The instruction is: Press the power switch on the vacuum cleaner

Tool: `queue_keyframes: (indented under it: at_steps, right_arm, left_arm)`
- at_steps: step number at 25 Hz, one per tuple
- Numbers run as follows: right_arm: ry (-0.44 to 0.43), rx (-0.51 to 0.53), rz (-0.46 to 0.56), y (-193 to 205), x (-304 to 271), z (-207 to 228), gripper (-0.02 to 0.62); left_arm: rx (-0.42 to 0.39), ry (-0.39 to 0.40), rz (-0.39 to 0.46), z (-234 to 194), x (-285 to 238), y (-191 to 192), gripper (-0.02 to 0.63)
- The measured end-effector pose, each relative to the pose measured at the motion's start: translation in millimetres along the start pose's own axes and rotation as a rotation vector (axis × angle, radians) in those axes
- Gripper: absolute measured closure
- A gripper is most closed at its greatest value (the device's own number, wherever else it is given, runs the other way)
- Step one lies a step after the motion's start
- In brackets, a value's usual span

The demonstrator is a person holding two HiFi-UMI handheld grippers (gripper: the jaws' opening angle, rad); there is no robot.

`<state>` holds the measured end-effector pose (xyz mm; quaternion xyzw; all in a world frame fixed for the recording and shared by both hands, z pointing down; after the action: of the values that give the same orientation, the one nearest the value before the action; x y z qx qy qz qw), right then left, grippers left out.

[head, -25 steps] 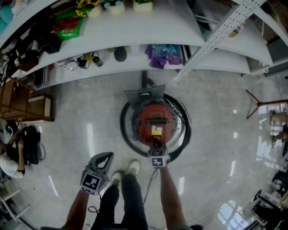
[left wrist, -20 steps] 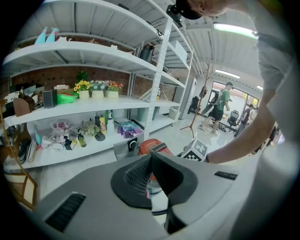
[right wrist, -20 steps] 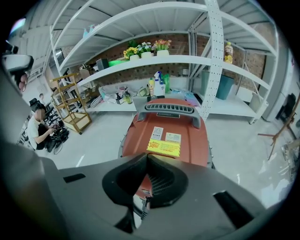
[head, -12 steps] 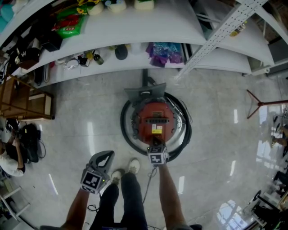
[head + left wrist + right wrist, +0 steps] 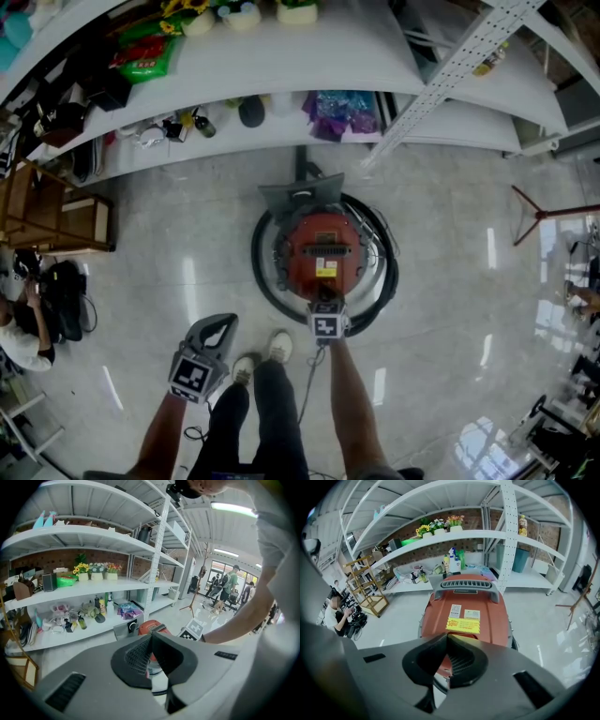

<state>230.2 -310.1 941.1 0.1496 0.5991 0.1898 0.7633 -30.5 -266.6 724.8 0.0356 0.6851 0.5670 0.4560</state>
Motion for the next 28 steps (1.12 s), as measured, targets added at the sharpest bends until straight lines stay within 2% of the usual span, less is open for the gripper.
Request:
queue_keyframes:
  at_steps: [7,13,28]
  right_arm:
    - [0.003,-0.048,0.029,-0.4,18.2,1.4,0.583]
    - [-0.027,-0.075,0.087,-12.0,45.1,-3.8,0.583]
    - [-0.039,-0.058,0.306,-60.3,175.4,-28.4,0.583]
  left_arm:
    - [0.005,-0.009,0.004,-0.8,12.5,-10.4,0.600]
    - [-0.032,-0.002,0.019,0.2,24.9,-24.3,0.600]
    - [-0.072,-0.009,0.107,14.0,86.2,-95.5,0.600]
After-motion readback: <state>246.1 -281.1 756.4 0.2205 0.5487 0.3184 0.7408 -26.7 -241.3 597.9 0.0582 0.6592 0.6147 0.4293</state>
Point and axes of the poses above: the fingertips, and each gripper's own axes: x backward along the fingers, z to its right, y out of its underside, the point moved 9 cm from there along x, backward along the fingers, and after that the axes turned 15 degrees about -x, right-handed, at the moved point
